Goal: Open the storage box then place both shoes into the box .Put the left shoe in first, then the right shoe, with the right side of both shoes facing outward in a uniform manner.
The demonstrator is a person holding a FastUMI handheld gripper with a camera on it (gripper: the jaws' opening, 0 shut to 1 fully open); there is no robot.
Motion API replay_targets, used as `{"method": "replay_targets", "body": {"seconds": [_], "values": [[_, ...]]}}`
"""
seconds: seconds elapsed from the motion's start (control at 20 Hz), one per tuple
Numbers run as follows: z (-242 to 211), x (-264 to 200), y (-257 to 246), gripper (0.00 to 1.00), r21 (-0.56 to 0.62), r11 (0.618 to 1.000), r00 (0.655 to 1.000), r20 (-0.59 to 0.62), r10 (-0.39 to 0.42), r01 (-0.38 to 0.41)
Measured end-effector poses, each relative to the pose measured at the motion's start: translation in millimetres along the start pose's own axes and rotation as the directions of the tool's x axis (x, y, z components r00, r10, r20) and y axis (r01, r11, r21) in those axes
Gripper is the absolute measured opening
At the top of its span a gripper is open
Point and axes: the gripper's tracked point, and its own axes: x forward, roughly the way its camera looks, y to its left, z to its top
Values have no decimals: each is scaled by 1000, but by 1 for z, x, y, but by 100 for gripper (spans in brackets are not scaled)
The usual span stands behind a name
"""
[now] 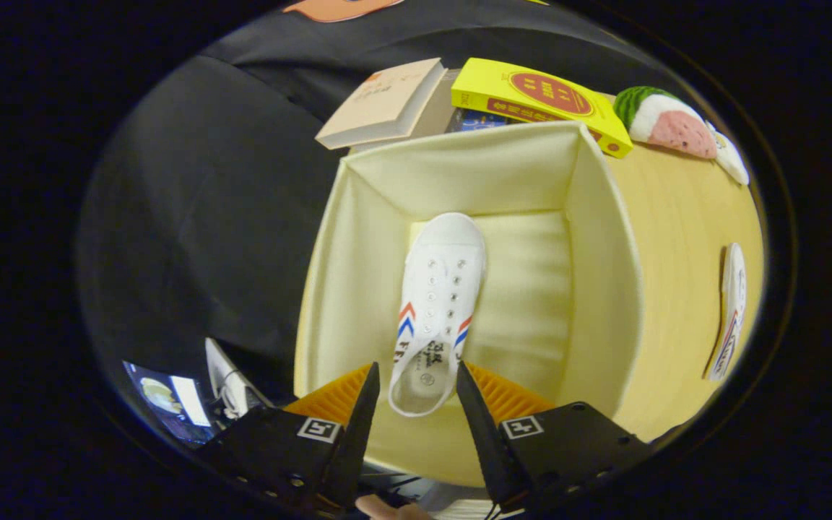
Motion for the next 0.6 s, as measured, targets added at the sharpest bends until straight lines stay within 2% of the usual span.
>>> {"method": "replay_targets", "body": {"seconds": [0.1,0.25,0.35,0.45,0.6], "values": [[-9,-35,-1,91,-25,999,999,-14,38,-38],[-16,-80,-25,94,-58,998,1000,1,30,-30],[-14,-103,-59,94,-86,996,999,39,-26,29],[-16,-123,-88,94,-117,992,998,46,-46,51],[-12,-143,-155,95,-124,985,991,75,-107,116]]}}
